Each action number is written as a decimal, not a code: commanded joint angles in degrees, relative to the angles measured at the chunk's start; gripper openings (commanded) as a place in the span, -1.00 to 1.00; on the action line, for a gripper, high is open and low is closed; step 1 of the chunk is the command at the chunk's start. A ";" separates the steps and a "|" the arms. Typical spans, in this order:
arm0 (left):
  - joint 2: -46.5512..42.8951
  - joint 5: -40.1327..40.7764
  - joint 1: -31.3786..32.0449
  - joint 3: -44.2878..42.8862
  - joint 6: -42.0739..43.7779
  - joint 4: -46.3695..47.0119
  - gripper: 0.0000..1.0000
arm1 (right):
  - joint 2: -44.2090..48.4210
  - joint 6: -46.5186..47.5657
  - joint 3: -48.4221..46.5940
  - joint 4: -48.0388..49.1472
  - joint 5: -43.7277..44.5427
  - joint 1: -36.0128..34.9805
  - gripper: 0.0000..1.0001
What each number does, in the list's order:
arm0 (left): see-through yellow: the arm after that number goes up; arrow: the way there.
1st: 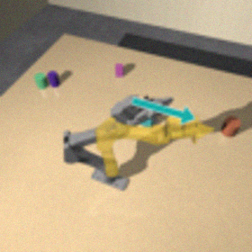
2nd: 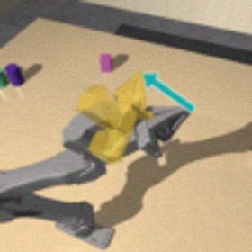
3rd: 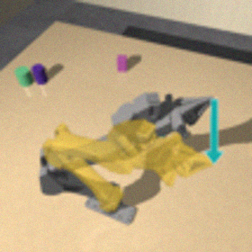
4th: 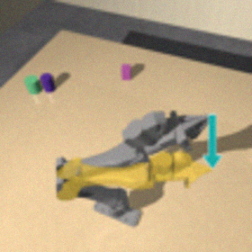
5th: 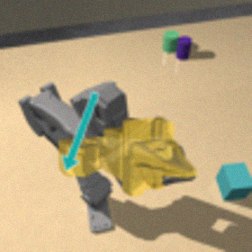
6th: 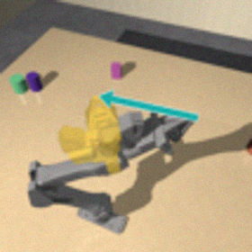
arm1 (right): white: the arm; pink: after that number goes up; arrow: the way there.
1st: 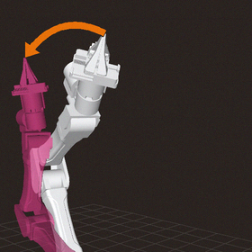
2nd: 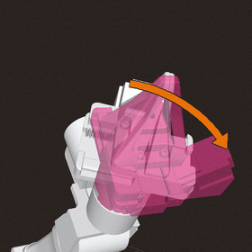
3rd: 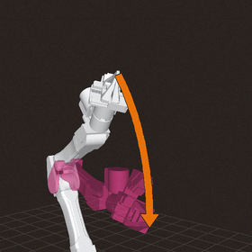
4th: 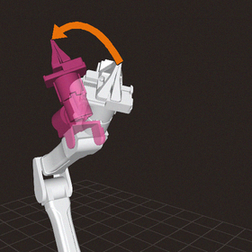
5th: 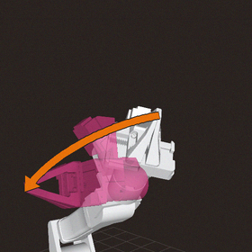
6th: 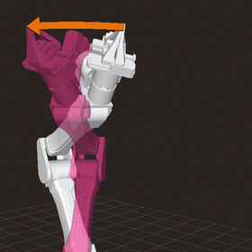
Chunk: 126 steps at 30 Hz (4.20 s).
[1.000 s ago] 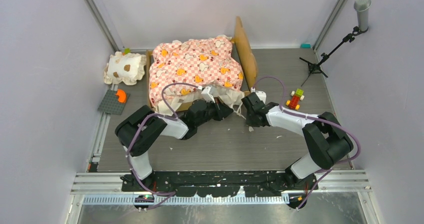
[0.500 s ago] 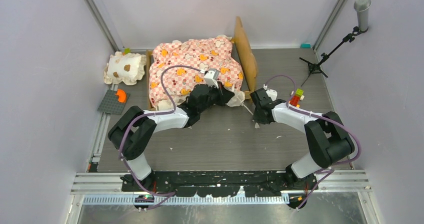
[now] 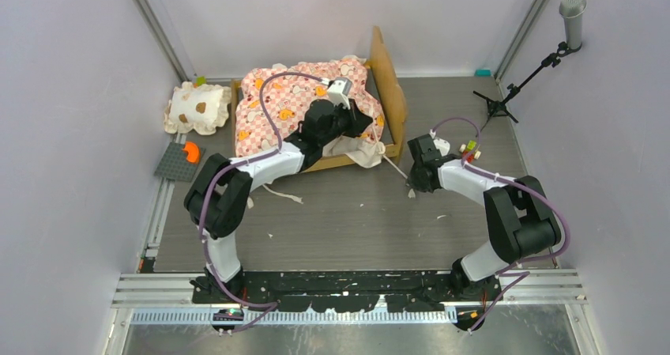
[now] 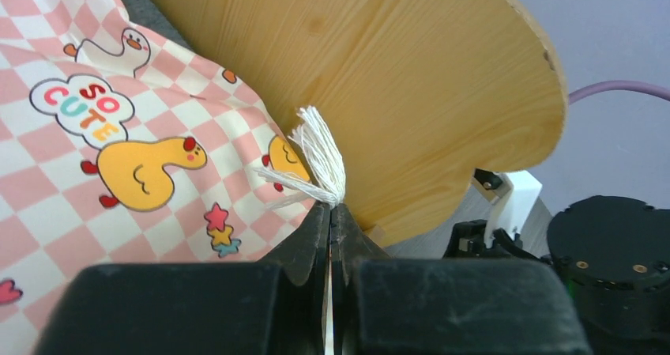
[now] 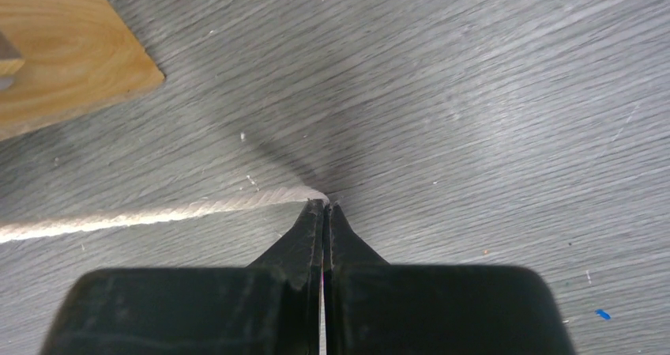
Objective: Set up the pet bed
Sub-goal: Tie the ropes to the bed frame, then adjust the mattress on the bed frame.
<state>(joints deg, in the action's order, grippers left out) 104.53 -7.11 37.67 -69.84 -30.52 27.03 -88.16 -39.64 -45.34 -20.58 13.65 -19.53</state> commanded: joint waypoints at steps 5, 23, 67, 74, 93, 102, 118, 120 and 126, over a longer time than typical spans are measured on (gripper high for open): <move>2.81 -3.49 -1.95 -8.04 2.86 -2.47 -1.00 | -1.14 -0.35 -0.34 -1.38 1.71 1.87 -0.99; 0.84 -9.85 6.14 -4.66 0.50 1.90 -1.00 | 12.70 1.13 0.16 -3.92 0.05 2.24 -0.36; -53.99 31.49 12.07 23.82 6.61 -43.67 0.88 | 30.92 13.12 -11.00 -7.27 -5.84 -3.41 0.11; -54.84 27.96 -0.79 24.58 -0.80 -52.08 0.90 | 22.37 -1.44 -10.54 2.29 9.28 -19.83 0.11; -63.16 34.04 -1.94 26.52 -0.10 -57.02 0.94 | 1.97 -14.33 -12.62 12.47 19.76 -22.68 0.09; -64.66 33.08 -1.92 28.30 -0.23 -56.06 0.94 | -0.90 -13.24 -12.58 10.52 23.19 -22.74 0.08; -62.09 38.69 -2.19 27.31 -1.00 -56.30 0.99 | 15.36 -1.91 -9.11 -12.00 39.01 -23.60 -0.09; -60.83 38.44 -2.78 25.95 -0.41 -55.99 0.99 | 18.08 6.04 -8.77 -4.43 30.80 -23.53 -0.04; -54.95 36.90 -5.54 22.23 0.79 -55.26 0.99 | 10.55 14.95 -20.74 -2.65 12.37 -23.39 0.13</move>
<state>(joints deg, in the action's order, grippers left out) 47.13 28.93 33.91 -43.46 -30.83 -30.24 -71.83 -32.60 -56.80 -26.50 36.53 -42.81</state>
